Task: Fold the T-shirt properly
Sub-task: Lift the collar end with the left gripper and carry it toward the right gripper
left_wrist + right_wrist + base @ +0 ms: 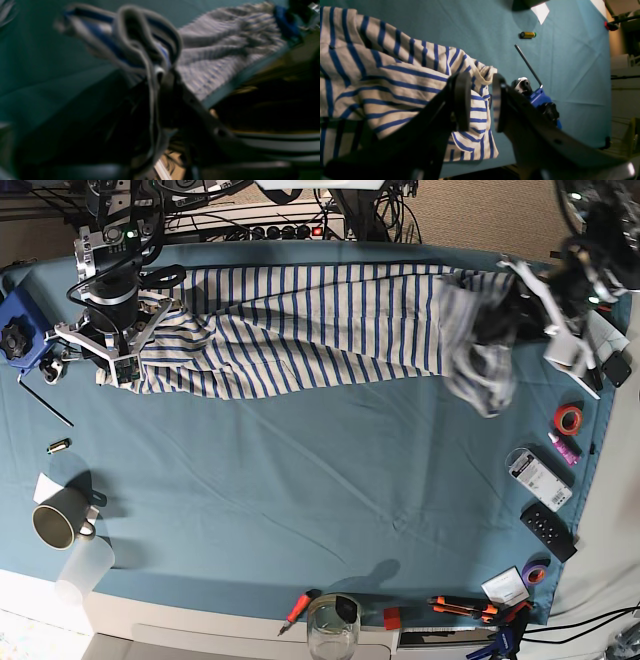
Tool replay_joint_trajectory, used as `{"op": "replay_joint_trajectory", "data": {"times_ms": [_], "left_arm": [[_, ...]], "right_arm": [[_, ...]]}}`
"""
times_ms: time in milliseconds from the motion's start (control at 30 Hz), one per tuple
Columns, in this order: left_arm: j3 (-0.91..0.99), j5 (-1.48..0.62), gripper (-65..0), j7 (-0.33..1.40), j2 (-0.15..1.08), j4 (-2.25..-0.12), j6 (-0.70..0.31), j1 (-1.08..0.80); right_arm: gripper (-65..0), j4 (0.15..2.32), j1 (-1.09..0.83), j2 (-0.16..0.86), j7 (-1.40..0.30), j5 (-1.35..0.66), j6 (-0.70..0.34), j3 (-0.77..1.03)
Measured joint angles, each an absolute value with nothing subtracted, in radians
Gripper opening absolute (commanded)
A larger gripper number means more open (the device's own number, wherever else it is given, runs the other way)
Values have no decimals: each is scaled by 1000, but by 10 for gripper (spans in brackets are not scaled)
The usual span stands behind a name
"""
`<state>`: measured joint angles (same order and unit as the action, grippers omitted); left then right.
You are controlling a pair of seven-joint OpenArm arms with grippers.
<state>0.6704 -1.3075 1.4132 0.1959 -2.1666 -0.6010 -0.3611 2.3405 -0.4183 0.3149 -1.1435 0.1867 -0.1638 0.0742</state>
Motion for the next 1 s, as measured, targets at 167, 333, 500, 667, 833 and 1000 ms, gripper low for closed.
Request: {"op": "replay_joint_trajectory", "data": {"times_ms": [167,333,500,667,833,1000], "left_arm": [[525,-1292,-650,1414,102,-2183,-643,-364],[368,-1133,-650,1326,21,-2183,-645,-359],[212,-929,-650,1244,-62,-2181,-645,-323],[42,-706,-650,1184,-123,-2162,-615,-312],[-88,-553,-650,1117,-132,-2163,-575,-304],[-182,-423,-650,1068,-132,-2163,-551,-301]], "right_arm": [[-494,2341,-418,315,-1143,241,-146,74],[-494,2276,-416,314,-1140,316,-67,121],[-494,2276,-416,313,-1143,308,-42,291],[-494,2276,-416,313,-1147,197,-44,467],[-494,2239,-418,315,-1145,123,-78,557],[-494,2179,-418,315,-1144,110,-102,557]]}}
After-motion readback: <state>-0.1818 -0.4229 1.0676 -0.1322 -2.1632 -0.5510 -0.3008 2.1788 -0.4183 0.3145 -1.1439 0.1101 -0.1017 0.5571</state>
